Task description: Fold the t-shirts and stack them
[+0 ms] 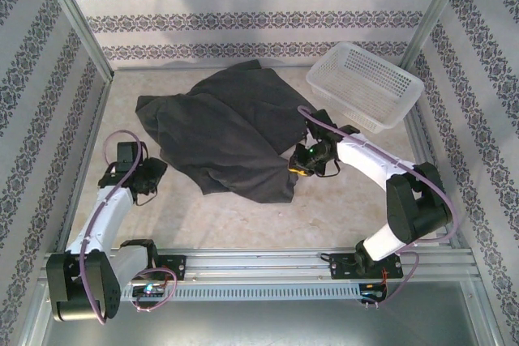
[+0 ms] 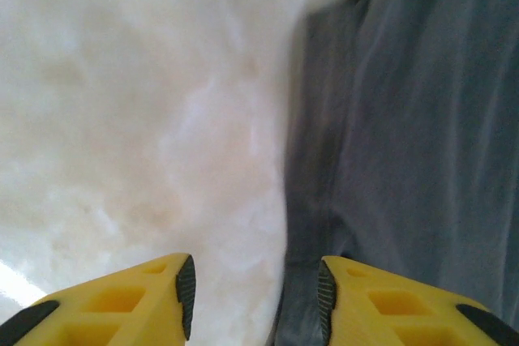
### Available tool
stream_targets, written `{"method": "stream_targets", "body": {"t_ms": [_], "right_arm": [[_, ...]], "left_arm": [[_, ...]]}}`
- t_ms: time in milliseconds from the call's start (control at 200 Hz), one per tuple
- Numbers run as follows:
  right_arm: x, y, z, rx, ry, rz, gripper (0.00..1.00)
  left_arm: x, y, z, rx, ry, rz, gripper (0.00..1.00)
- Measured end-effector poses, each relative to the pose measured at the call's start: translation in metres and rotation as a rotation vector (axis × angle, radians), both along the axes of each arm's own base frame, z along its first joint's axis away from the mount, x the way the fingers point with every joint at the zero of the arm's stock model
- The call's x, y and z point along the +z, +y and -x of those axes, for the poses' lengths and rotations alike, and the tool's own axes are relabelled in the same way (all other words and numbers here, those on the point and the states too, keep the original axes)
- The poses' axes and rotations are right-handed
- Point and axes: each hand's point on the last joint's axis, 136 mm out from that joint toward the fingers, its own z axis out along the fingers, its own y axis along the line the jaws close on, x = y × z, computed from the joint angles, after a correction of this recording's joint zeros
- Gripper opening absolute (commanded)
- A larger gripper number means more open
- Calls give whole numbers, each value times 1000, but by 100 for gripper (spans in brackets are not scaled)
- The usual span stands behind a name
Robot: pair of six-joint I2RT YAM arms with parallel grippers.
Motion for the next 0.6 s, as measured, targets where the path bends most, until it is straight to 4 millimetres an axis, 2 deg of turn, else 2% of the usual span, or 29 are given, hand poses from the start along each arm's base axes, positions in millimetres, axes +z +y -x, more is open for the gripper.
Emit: {"method": "stream_targets", "body": {"t_ms": [50, 115, 210, 290, 415, 520, 600], "right_arm": [[-2, -12, -6, -36, -4, 24, 44], [-4, -25, -10, -74, -11, 66, 47], [-1, -26, -4, -70, -40, 98, 49], [4, -11, 12, -13, -69, 101, 51], [0, 26, 41, 117, -76, 77, 51], [-17, 53, 58, 213, -36, 88, 52], [-36, 66, 64, 244, 10, 108, 51]], "left_arm": [[-12, -10, 1, -11, 28, 46, 46], [-24, -20, 0, -26, 62, 88, 49], [-32, -33, -10, -53, 70, 123, 49], [-36, -39, -19, -63, 68, 140, 49], [-42, -41, -39, -66, 65, 154, 46], [-47, -42, -58, -73, 66, 161, 39], [-52, -43, -64, -76, 86, 169, 28]]}}
